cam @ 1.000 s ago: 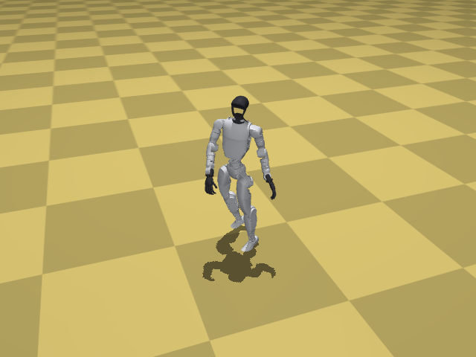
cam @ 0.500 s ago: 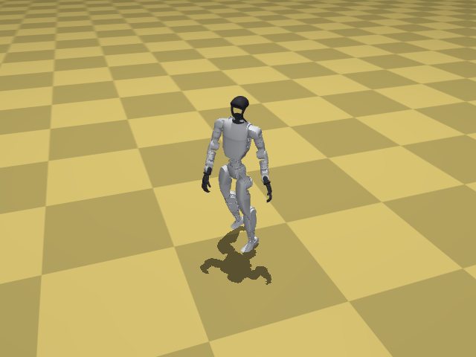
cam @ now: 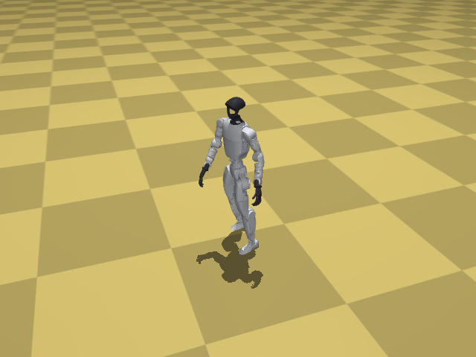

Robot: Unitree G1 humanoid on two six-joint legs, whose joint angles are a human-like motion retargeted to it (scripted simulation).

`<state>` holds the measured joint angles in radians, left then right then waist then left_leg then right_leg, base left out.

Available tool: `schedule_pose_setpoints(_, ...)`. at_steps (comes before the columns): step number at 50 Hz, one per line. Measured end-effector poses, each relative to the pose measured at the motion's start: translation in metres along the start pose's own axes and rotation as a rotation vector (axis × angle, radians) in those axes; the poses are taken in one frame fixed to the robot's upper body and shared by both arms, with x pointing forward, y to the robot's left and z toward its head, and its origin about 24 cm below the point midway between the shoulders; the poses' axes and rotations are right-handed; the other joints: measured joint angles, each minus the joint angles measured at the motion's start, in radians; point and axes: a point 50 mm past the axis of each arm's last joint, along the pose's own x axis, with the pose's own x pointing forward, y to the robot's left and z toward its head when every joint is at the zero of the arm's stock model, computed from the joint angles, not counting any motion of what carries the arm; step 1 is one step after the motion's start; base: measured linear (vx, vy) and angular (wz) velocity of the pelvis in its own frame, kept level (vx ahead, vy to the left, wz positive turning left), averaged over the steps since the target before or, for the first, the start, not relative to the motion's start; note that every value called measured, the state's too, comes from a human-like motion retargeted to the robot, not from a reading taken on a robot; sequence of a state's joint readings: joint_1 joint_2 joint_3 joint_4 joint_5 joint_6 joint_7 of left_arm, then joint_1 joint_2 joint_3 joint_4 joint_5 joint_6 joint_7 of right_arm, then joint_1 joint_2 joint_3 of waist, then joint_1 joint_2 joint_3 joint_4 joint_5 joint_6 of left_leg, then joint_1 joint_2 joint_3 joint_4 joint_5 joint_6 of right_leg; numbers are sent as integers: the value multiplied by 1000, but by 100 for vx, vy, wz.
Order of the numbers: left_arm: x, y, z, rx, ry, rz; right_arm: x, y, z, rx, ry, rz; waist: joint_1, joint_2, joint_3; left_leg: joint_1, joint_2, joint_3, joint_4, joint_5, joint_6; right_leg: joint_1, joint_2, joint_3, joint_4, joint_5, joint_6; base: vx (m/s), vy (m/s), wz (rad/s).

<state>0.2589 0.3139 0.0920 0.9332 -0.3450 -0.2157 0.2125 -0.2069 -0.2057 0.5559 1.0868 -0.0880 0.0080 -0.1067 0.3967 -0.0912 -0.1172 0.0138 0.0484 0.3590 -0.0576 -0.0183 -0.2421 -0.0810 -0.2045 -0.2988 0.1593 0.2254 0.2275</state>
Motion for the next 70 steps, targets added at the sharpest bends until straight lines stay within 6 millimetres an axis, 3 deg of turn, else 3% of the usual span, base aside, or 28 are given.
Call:
schedule_pose_setpoints(5,8,-1,17,79,-38,-12,2,-12,9,-67,-27,-40,-30,-14,36,-11,-34,76,3,-161,21,-15,-9,1,11,-232,10,-14,-7,-42)
schedule_pose_setpoints(8,13,1,24,152,-44,-14,5,-12,16,-105,-30,-64,-45,-40,60,-7,-58,128,-20,-187,58,-23,-15,15,-7,-318,10,-13,-10,-65)
schedule_pose_setpoints(15,17,5,28,215,-42,-10,6,-11,41,-122,-126,-75,-107,-83,132,8,-57,247,-20,-169,71,-38,12,142,-78,-300,4,-12,-11,-93)
schedule_pose_setpoints(22,22,-21,42,347,-71,-91,0,-34,53,-32,-223,-137,-202,-67,200,9,-6,352,17,-172,77,-95,52,198,-35,-313,23,-12,-11,-79)
schedule_pose_setpoints(27,31,-49,83,548,-191,-170,1,-40,26,0,-113,-210,-229,-52,203,9,6,400,6,-164,91,-114,14,17,3,-349,-9,-5,-12,-49)
schedule_pose_setpoints(30,32,-69,115,546,-295,-177,-1,-37,-1,25,-2,-255,-234,-44,191,12,-1,417,-3,-155,90,-104,-9,-58,-12,-319,-22,1,-13,-27)
schedule_pose_setpoints(36,18,-106,171,248,-459,-213,-9,-31,-45,115,181,-304,-255,-10,167,26,2,447,3,-143,93,-87,1,-40,-50,-281,-9,6,-16,-26)
schedule_pose_setpoints(42,1,-127,195,92,-543,-312,-13,-42,-56,213,195,-319,-335,30,152,32,32,492,66,-147,148,-73,17,-3,-66,-292,30,9,-20,-35)
schedule_pose_setpoints(48,-4,-139,188,245,-564,-395,-13,-53,-51,252,145,-296,-411,43,144,-2,96,459,208,-155,219,-75,52,55,-68,-289,34,9,-29,-58)
schedule_pose_setpoints(53,1,-142,161,448,-508,-430,-14,-52,-57,263,167,-273,-437,46,134,-24,105,281,302,-181,260,-72,68,135,-40,-287,34,16,-12,-87)
schedule_pose_setpoints(58,6,-137,131,502,-406,-420,-18,-53,-67,275,199,-279,-449,39,118,2,74,199,341,-139,305,-60,37,224,-13,-285,32,19,6,-85)
schedule_pose_setpoints(63,10,-124,107,448,-313,-373,-21,-56,-72,288,202,-292,-466,45,97,37,91,218,358,-48,277,-42,51,299,-20,-249,8,16,-3,-69)
schedule_pose_setpoints(70,14,-106,86,403,-218,-319,-25,-54,-79,357,214,-317,-487,57,73,77,140,257,362,89,232,-8,109,363,-33,-149,34,14,-12,-46)
